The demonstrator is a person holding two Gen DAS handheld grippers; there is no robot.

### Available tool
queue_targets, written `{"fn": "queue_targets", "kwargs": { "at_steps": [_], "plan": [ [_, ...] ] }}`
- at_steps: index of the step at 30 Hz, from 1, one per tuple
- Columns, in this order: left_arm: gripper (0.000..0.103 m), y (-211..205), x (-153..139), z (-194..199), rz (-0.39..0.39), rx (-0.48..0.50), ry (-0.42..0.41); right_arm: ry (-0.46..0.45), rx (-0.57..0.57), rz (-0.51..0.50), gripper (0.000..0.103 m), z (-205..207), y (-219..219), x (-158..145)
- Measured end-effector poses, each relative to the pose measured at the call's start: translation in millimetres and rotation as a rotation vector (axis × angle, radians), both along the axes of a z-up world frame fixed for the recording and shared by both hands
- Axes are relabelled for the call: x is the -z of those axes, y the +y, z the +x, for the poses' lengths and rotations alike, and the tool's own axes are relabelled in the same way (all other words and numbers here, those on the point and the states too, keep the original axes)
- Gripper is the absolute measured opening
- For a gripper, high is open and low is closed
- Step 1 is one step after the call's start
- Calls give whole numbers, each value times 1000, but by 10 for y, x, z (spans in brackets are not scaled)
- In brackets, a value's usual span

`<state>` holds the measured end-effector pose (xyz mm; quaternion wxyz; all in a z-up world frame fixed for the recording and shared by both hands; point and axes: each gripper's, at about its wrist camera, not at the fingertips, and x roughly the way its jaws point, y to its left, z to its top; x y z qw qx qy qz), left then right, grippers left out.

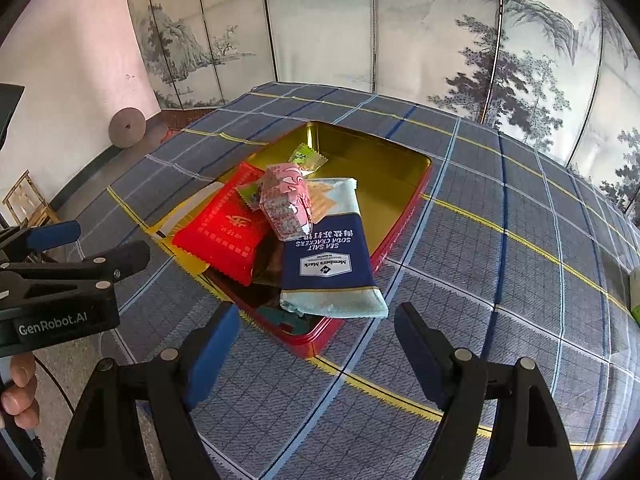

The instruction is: Organize snacks

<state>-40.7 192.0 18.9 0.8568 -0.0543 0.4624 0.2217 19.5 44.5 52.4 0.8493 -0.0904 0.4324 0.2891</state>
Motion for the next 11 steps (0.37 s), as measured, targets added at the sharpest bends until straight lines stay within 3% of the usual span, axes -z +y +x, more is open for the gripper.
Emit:
{"fn": "queue_targets", "kwargs": {
  "at_steps": [11],
  "plan": [
    [92,-17,8,23,0,13,0,6,4,0,82,0,-10,15]
  ]
}}
